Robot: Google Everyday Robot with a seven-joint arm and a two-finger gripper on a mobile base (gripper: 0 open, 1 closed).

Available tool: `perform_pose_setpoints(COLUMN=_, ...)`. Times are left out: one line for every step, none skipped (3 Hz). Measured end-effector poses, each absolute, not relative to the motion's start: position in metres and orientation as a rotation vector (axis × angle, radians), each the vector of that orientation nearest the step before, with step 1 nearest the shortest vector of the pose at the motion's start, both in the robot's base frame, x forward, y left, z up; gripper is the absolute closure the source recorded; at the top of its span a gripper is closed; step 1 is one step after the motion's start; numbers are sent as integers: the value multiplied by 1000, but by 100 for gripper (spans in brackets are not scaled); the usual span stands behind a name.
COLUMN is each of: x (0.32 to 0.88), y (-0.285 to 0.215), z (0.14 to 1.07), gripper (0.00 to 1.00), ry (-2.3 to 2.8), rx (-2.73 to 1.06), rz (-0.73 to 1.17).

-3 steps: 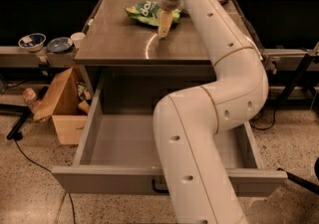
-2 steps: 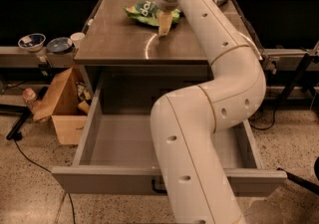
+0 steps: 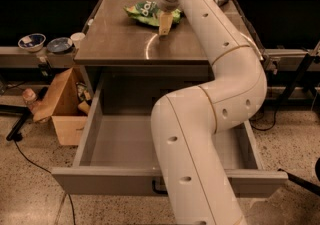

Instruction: Place green rice chip bag into top drawer

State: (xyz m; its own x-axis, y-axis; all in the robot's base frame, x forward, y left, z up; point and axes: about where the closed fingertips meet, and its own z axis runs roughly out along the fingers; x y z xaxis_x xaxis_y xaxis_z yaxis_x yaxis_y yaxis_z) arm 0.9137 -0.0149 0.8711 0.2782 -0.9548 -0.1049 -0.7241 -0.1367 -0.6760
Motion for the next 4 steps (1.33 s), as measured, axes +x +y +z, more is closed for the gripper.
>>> perform_pose_setpoints(x=914, y=-15, z=871, gripper=35, ry=1506, rx=-1923, rz=-472)
perform_pose_setpoints(x=914, y=-15, z=871, gripper=59, ry=1506, rx=-1924, rz=-472)
perform_pose_setpoints(x=914, y=-15, z=871, gripper=82, ry=1506, rx=-1924, rz=-472)
perform_pose_setpoints(x=914, y=-15, z=871, gripper=100, ry=1506, rx=-1924, rz=-472)
